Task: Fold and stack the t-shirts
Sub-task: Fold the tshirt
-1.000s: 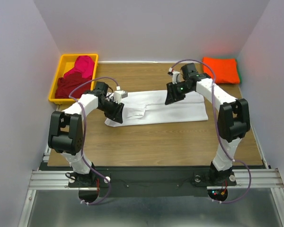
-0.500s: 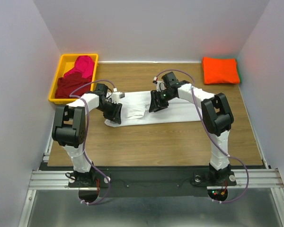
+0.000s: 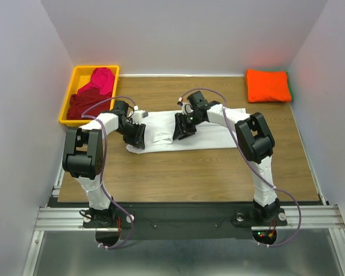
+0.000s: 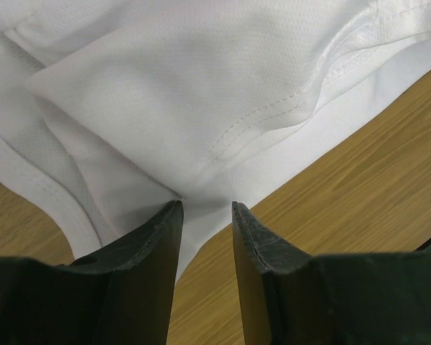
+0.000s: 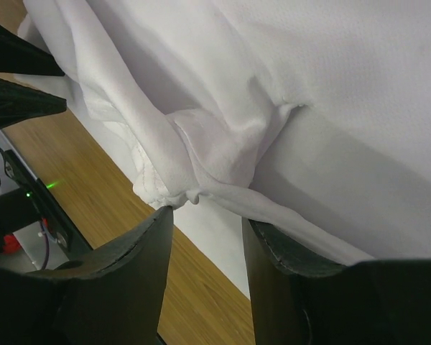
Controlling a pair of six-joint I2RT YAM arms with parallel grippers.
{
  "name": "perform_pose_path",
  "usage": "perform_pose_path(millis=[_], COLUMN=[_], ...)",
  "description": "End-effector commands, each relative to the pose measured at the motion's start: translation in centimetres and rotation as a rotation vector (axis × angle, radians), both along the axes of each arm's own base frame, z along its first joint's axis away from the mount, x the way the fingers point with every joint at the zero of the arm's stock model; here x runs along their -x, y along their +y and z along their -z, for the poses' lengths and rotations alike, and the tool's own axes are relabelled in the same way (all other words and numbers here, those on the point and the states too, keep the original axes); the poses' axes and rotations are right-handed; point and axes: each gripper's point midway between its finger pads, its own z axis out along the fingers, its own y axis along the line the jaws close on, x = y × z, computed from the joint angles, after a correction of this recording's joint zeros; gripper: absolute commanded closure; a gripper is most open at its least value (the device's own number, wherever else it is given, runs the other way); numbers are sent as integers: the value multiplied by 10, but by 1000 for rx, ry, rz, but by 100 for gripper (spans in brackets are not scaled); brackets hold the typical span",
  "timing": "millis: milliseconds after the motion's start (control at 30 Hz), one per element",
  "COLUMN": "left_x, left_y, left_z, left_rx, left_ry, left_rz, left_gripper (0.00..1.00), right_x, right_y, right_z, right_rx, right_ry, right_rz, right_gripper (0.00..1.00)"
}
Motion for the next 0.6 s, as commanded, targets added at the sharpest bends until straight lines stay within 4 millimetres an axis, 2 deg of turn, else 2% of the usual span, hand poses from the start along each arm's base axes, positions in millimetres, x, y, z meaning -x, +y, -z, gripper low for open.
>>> perform_pose_path(millis=[0, 367, 500, 567], left_x=[-13, -22, -26, -26], left_y=[-1, -9, -10, -10], left_z=[-13, -19, -19, -18], left_rx=[15, 55, 63, 61], left_ry=[-41, -65, -64, -61], left_rz=[-14, -13, -21, -26], left_gripper=[56, 70, 80, 82], right_x=[-7, 1, -3, -4], right_y=[23, 28, 31, 31], right_z=[-23, -42, -37, -33], right_rx=[-81, -138, -137, -133], right_ry=[-46, -39, -32, -21], right_rz=[-29, -52, -48, -45], right_gripper=[51, 51, 52, 55])
